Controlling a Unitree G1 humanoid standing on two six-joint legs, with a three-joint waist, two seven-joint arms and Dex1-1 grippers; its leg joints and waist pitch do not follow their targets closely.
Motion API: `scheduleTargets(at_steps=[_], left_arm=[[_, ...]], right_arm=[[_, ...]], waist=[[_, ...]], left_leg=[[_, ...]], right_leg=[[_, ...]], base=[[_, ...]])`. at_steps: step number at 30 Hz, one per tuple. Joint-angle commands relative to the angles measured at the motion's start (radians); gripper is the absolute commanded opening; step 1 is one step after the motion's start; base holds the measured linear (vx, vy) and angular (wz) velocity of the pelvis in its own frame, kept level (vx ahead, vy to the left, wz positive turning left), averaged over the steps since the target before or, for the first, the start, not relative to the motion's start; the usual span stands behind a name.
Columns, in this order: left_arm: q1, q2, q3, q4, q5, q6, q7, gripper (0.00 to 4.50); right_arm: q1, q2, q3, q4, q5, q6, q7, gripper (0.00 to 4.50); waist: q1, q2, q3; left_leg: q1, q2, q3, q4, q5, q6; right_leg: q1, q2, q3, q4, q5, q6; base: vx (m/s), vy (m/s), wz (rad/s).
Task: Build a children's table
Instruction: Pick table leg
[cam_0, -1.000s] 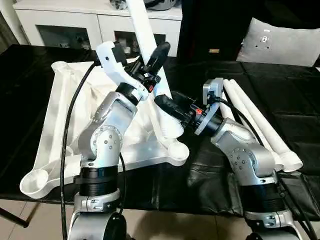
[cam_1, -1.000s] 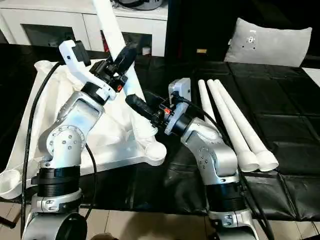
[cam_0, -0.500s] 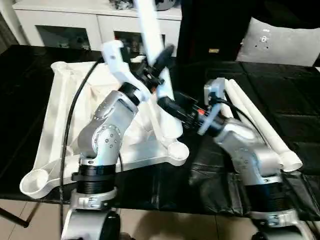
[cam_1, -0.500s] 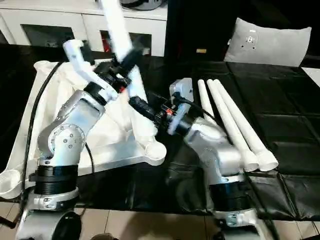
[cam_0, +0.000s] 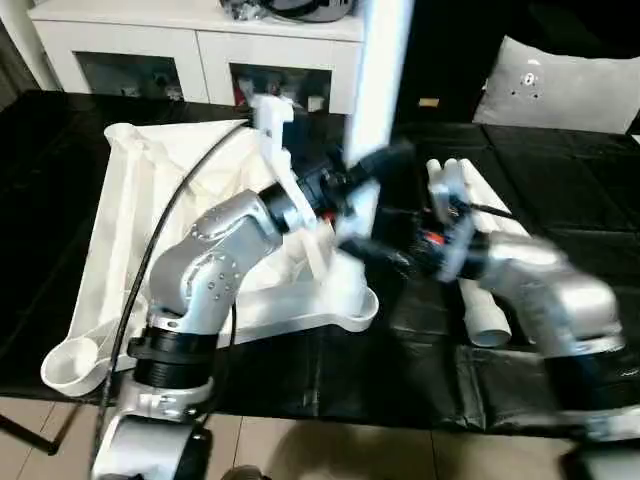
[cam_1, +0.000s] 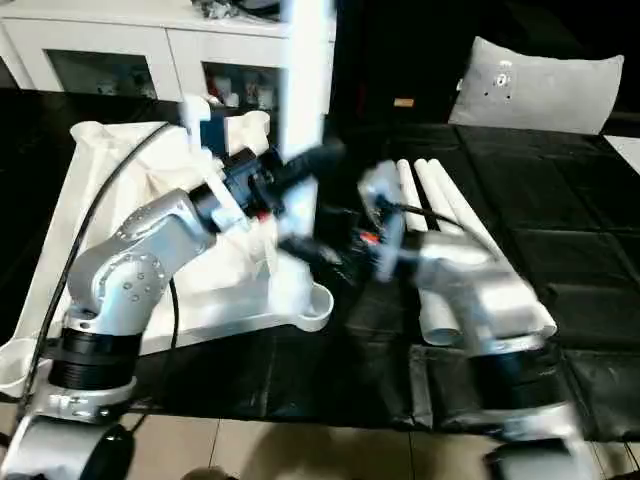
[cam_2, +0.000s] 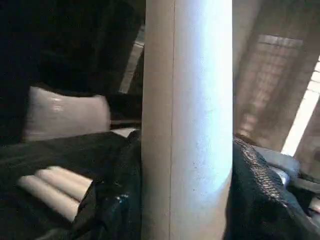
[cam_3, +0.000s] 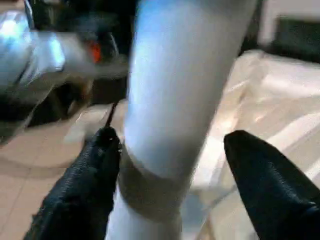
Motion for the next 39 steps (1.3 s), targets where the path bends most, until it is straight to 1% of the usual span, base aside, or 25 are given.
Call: scheduleTargets(at_steps=[1, 4, 6, 8, 9, 10, 11, 13, 14, 15, 16, 19, 20, 23, 24, 26, 29, 32, 34, 39], left_arm=[[-0.015, 0.006, -0.010, -0.039, -0.033, 0.015, -0.050, 1.79], [-0.023, 0.009, -0.016, -0.041, -0.044, 0.016, -0.078, 1.79], [-0.026, 0.012, -0.020, -0.040, -0.047, 0.014, -0.090, 1.79], [-0.031, 0.010, -0.022, -0.034, -0.046, 0.004, -0.093, 1.79], [-0.031, 0.009, -0.022, -0.033, -0.046, 0.002, -0.093, 1.79], [-0.032, 0.008, -0.022, -0.032, -0.046, -0.001, -0.093, 1.79], [-0.032, 0.005, -0.021, -0.031, -0.044, 0.000, -0.096, 1.79], [-0.031, 0.001, -0.019, -0.030, -0.043, -0.003, -0.095, 1.79], [-0.031, -0.001, -0.018, -0.028, -0.043, -0.005, -0.094, 1.79], [-0.031, -0.001, -0.018, -0.028, -0.043, -0.005, -0.094, 1.79], [-0.033, -0.005, -0.017, -0.024, -0.042, -0.008, -0.091, 1.79], [-0.037, -0.011, -0.016, -0.016, -0.039, -0.015, -0.086, 1.79], [-0.037, -0.014, -0.016, -0.012, -0.036, -0.019, -0.086, 1.79], [-0.038, -0.021, -0.016, -0.008, -0.033, -0.024, -0.081, 1.79], [-0.037, -0.024, -0.016, -0.006, -0.030, -0.028, -0.077, 1.79], [-0.036, -0.028, -0.013, -0.004, -0.030, -0.031, -0.071, 1.79], [-0.035, -0.032, -0.009, -0.002, -0.027, -0.037, -0.063, 1.79], [-0.034, -0.034, -0.009, -0.001, -0.028, -0.039, -0.062, 1.79], [-0.032, -0.034, -0.009, -0.002, -0.026, -0.040, -0.060, 1.79], [-0.027, -0.034, -0.009, -0.004, -0.023, -0.041, -0.057, 1.79]], right_arm=[[-0.020, -0.015, 0.024, 0.006, -0.008, 0.001, 0.058, 3.80], [-0.034, -0.030, 0.035, 0.019, -0.004, 0.009, 0.093, 3.83], [-0.045, -0.036, 0.042, 0.031, -0.003, 0.011, 0.107, 3.83], [-0.060, -0.036, 0.051, 0.047, 0.001, 0.011, 0.124, 3.83], [-0.062, -0.036, 0.053, 0.050, 0.002, 0.011, 0.128, 3.83], [-0.064, -0.035, 0.055, 0.053, 0.003, 0.009, 0.132, 3.54], [-0.070, -0.028, 0.057, 0.068, -0.001, 0.003, 0.134, 3.47], [-0.071, -0.019, 0.060, 0.075, -0.003, -0.001, 0.134, 3.43], [-0.070, -0.017, 0.061, 0.075, -0.003, -0.002, 0.134, 3.20], [-0.070, -0.017, 0.061, 0.075, -0.003, -0.002, 0.134, 3.09], [-0.068, -0.016, 0.063, 0.075, -0.004, -0.003, 0.136, 3.09], [-0.066, -0.015, 0.068, 0.078, -0.004, -0.004, 0.141, 2.77], [-0.065, -0.012, 0.069, 0.081, -0.005, -0.007, 0.141, 2.66], [-0.065, -0.008, 0.067, 0.085, -0.005, -0.009, 0.141, 2.56], [-0.064, -0.002, 0.064, 0.086, -0.001, -0.009, 0.140, 2.44], [-0.062, 0.000, 0.064, 0.085, 0.001, -0.008, 0.140, 2.25], [-0.060, 0.003, 0.066, 0.082, 0.003, -0.006, 0.140, 2.01], [-0.058, 0.008, 0.068, 0.084, 0.004, -0.006, 0.141, 1.91], [-0.056, 0.011, 0.069, 0.085, 0.003, -0.008, 0.142, 1.88], [-0.055, 0.015, 0.071, 0.089, -0.002, -0.017, 0.139, 1.88]], waist=[[0.003, 0.000, -0.075], [0.004, -0.002, -0.075], [0.005, 0.000, -0.076], [0.003, -0.003, -0.076], [0.003, -0.003, -0.075], [0.004, -0.002, -0.076], [0.004, -0.001, -0.075], [0.004, -0.001, -0.076], [0.005, 0.003, -0.077], [0.004, 0.001, -0.077], [0.004, 0.000, -0.078], [0.004, 0.000, -0.077], [0.004, 0.004, -0.078], [0.004, 0.002, -0.078], [0.004, 0.004, -0.078], [0.004, 0.003, -0.078], [0.004, 0.005, -0.079], [0.004, 0.005, -0.079], [0.004, 0.006, -0.079], [0.004, 0.004, -0.078]], left_leg=[[-0.002, 0.063, -0.003, -0.059, -0.021, 0.075], [0.000, 0.064, -0.002, -0.059, -0.026, 0.078], [0.001, 0.066, -0.002, -0.059, -0.023, 0.078], [-0.001, 0.065, -0.003, -0.059, -0.026, 0.077], [0.000, 0.065, -0.002, -0.059, -0.029, 0.076], [0.000, 0.065, -0.002, -0.058, -0.030, 0.075], [0.000, 0.066, -0.002, -0.059, -0.034, 0.072], [0.000, 0.066, -0.002, -0.058, -0.034, 0.070], [-0.001, 0.066, -0.003, -0.058, -0.030, 0.069], [0.000, 0.066, -0.002, -0.058, -0.029, 0.069], [0.000, 0.066, -0.003, -0.058, -0.027, 0.069], [0.000, 0.065, -0.002, -0.058, -0.029, 0.071], [0.000, 0.066, -0.003, -0.057, -0.032, 0.070], [-0.001, 0.066, -0.003, -0.058, -0.033, 0.067], [0.000, 0.066, -0.004, -0.058, -0.034, 0.066], [0.000, 0.066, -0.003, -0.057, -0.034, 0.066], [0.000, 0.066, -0.004, -0.058, -0.034, 0.065], [0.000, 0.067, -0.004, -0.057, -0.035, 0.066], [0.001, 0.067, -0.004, -0.057, -0.036, 0.065], [0.001, 0.067, -0.004, -0.058, -0.037, 0.065]], right_leg=[[0.076, -0.087, 0.046, -0.061, -0.023, -0.265], [0.074, -0.086, 0.045, -0.063, -0.038, -0.273], [0.073, -0.085, 0.045, -0.062, -0.038, -0.273], [0.075, -0.085, 0.043, -0.062, -0.048, -0.271], [0.073, -0.085, 0.043, -0.063, -0.056, -0.270], [0.073, -0.086, 0.044, -0.064, -0.060, -0.269], [0.072, -0.085, 0.044, -0.064, -0.065, -0.267], [0.073, -0.085, 0.043, -0.063, -0.062, -0.267], [0.073, -0.085, 0.043, -0.062, -0.055, -0.268], [0.073, -0.085, 0.043, -0.063, -0.053, -0.267], [0.073, -0.085, 0.043, -0.062, -0.046, -0.268], [0.074, -0.085, 0.043, -0.062, -0.041, -0.269], [0.073, -0.084, 0.043, -0.063, -0.043, -0.269], [0.074, -0.085, 0.043, -0.062, -0.042, -0.269], [0.074, -0.084, 0.043, -0.062, -0.039, -0.270], [0.074, -0.084, 0.043, -0.062, -0.037, -0.270], [0.074, -0.084, 0.043, -0.061, -0.036, -0.270], [0.074, -0.084, 0.042, -0.061, -0.030, -0.273], [0.074, -0.085, 0.042, -0.061, -0.029, -0.274], [0.074, -0.085, 0.042, -0.061, -0.030, -0.276]], base=[[0.000, 0.000, 0.00], [0.000, 0.000, 0.00], [0.000, 0.000, 0.00], [0.000, 0.000, 0.00], [0.000, 0.000, 0.00], [0.000, 0.000, 0.00], [0.000, 0.000, 0.00], [0.000, 0.000, 0.00], [0.000, 0.000, 0.00], [0.000, 0.000, 0.00], [0.000, 0.000, 0.00], [0.000, 0.000, 0.00], [0.000, 0.000, 0.00], [0.000, 0.000, 0.00], [0.000, 0.000, 0.00], [0.000, 0.000, 0.00], [0.000, 0.000, 0.00], [0.000, 0.000, 0.00], [0.000, 0.000, 0.00], [0.000, 0.000, 0.00]])
